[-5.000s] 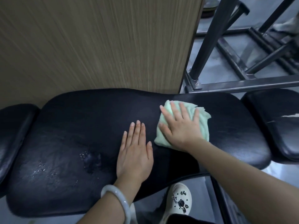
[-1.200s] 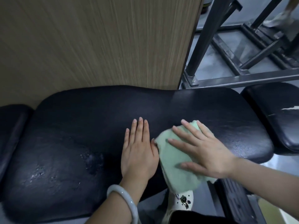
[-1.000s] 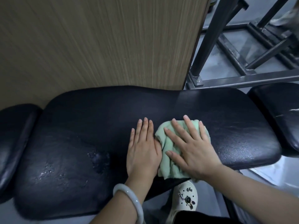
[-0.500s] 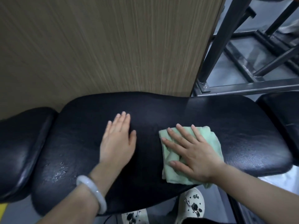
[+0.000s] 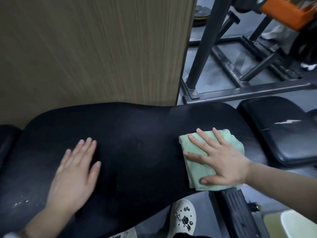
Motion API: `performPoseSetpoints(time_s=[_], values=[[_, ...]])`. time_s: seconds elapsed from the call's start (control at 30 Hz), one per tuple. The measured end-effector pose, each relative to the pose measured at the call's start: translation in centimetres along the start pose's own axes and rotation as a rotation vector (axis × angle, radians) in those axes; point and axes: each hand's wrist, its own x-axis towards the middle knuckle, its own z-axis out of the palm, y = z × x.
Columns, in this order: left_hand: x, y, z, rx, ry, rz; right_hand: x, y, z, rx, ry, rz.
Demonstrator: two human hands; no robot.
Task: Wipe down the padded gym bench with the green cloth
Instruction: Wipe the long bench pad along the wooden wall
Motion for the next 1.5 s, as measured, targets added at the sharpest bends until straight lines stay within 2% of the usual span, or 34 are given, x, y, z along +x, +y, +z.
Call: performPoseSetpoints(time_s=[0.2,0.33,0.7,1.0,1.3,1.5], values=[[1.7,10.7,5.5,-0.03,-0.005,0.132,-3.8,5.0,0.4,-0.043,-0.038,-0.032],[3.0,14.7,7.4,0.025,0.021,0.06,-4.8,6.6,0.9,-0.01,-0.012,0.034],[3.0,15.0,7.8,0.097,0.023,0.059,-7.2,9.4,1.4,-0.058,-0.049,-0.03],[3.3,15.3,7.7,0.067,0.029,0.049,-6.6,7.1,1.5,-0.06,-0.018,0.083],[3.4,15.8,6.7,0.021,-0.011,0.029,-5.7,4.8,1.4,-0.125,-0.037,-0.032],[3.5,15.8,6.8,0.023,-0.023,0.034,-5.5,4.0,1.1,-0.142,-0.037,0.013]])
